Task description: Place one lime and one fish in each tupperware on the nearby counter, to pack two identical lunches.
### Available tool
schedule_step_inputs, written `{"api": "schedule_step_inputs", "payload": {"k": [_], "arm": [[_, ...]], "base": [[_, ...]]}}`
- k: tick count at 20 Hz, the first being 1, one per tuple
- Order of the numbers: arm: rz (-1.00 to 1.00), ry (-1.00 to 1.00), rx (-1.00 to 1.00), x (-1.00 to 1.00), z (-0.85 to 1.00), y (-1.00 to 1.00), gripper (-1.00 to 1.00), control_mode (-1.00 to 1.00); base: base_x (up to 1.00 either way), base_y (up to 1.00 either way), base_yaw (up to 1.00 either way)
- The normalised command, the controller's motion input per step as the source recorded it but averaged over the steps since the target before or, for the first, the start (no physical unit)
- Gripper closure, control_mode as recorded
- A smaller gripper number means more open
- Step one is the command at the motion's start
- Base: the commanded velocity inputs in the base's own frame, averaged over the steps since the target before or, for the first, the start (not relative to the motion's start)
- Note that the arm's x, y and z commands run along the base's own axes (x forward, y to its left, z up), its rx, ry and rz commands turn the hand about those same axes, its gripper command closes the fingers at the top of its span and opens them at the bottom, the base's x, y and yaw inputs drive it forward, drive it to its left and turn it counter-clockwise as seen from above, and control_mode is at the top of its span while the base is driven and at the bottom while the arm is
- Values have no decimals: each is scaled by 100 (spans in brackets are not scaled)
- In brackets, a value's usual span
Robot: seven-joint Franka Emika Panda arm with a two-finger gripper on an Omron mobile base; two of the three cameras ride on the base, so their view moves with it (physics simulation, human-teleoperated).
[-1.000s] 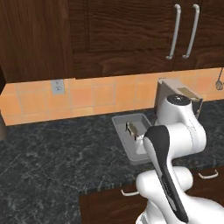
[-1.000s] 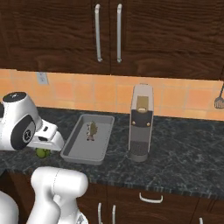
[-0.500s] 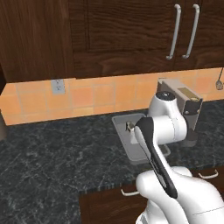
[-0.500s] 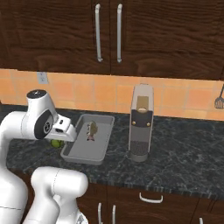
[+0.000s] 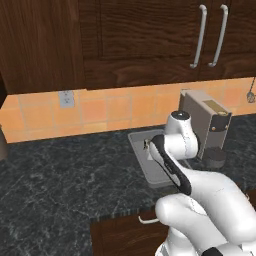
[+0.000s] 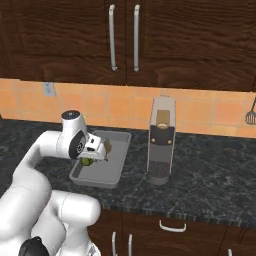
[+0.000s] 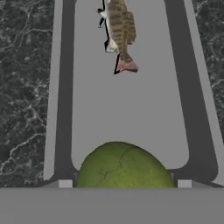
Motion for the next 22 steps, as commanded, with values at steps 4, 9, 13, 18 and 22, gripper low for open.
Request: {"api": "schedule_step_inputs", "payload": {"k": [4, 9, 13, 18, 22], "arm": [[0, 3, 0, 100, -42, -11, 100, -100], [0, 14, 2, 44, -50, 9, -100, -100], [0, 13, 1, 28, -34, 10, -100, -100], [0, 1, 0, 6, 0, 0, -100, -100], [0, -1, 0, -7, 0, 0, -100, -100]], "base": [[0, 0, 0], [0, 0, 0], [0, 0, 0], [0, 0, 0], [0, 0, 0]]}}
